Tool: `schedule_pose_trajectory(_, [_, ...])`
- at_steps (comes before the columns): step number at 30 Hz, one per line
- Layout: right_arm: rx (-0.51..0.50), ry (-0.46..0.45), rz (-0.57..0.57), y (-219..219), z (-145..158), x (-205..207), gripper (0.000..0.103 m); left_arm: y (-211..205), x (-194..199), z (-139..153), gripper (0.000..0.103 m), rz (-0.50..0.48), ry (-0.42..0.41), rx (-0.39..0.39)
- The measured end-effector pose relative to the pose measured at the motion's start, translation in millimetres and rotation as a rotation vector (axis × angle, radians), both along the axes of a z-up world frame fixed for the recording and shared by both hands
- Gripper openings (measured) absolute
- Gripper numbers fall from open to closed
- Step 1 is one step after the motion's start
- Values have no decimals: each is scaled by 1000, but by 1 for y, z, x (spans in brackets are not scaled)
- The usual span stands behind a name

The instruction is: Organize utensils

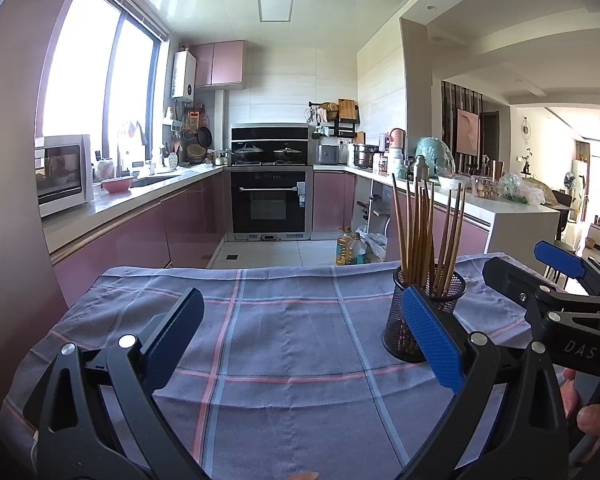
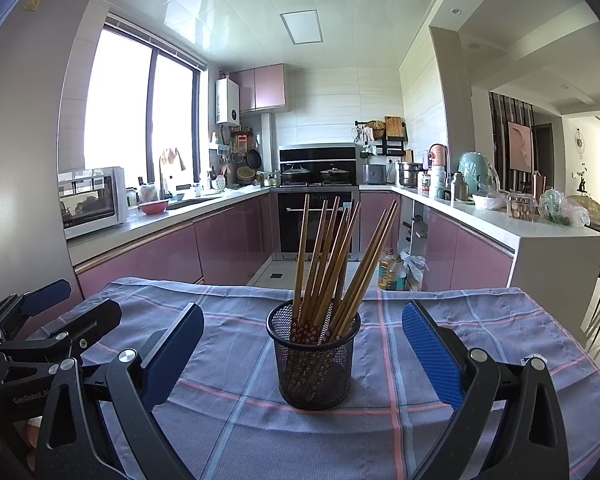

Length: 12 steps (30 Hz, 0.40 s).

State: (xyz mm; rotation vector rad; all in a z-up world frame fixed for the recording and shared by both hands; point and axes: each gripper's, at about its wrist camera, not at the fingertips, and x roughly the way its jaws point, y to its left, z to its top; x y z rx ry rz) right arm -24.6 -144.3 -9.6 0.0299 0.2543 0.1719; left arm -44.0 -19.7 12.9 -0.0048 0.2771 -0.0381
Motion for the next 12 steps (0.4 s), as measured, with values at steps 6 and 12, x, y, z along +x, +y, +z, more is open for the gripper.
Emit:
schedule_pose_trajectory(6, [3,12,-2,-3,-1,1,96,4,6,-3,97,-6,41,-23])
schedule_pose_trajectory(12, [-8,99,-56,-35,-18,18,96,12,20,-12,97,10,100,-21])
